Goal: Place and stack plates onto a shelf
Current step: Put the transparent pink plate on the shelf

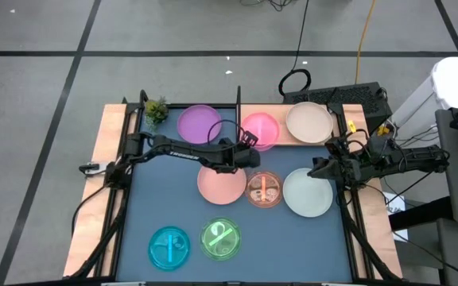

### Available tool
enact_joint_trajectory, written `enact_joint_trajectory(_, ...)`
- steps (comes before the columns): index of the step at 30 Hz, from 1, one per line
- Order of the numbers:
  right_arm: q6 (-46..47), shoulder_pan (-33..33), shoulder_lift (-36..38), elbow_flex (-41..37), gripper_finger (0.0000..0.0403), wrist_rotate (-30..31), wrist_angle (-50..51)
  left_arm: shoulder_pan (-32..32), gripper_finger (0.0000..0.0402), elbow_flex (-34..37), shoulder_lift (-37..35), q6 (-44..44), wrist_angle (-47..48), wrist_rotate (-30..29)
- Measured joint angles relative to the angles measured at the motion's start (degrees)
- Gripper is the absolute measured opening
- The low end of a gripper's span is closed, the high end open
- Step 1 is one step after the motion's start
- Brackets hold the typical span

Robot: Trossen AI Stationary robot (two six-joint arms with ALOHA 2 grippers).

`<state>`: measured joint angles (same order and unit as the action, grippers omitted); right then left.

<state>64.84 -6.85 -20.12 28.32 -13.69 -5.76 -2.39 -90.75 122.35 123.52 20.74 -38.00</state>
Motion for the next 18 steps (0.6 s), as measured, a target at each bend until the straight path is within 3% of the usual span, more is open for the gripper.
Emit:
enact_joint_trajectory(6, 0.36, -0.02, -0.02, 0.02, 0.0100, 0.04, -0.03, 0.12, 0.0000, 0.05, 3.58, 0.93, -8.56, 0.49)
enact_joint_trajectory(18, 0.87, -0.01, -0.02, 0.00, 0.0100, 0.07, -0.03, 0.19, 0.0002, 0.05, 3.71, 1.56, -7.33, -0.87)
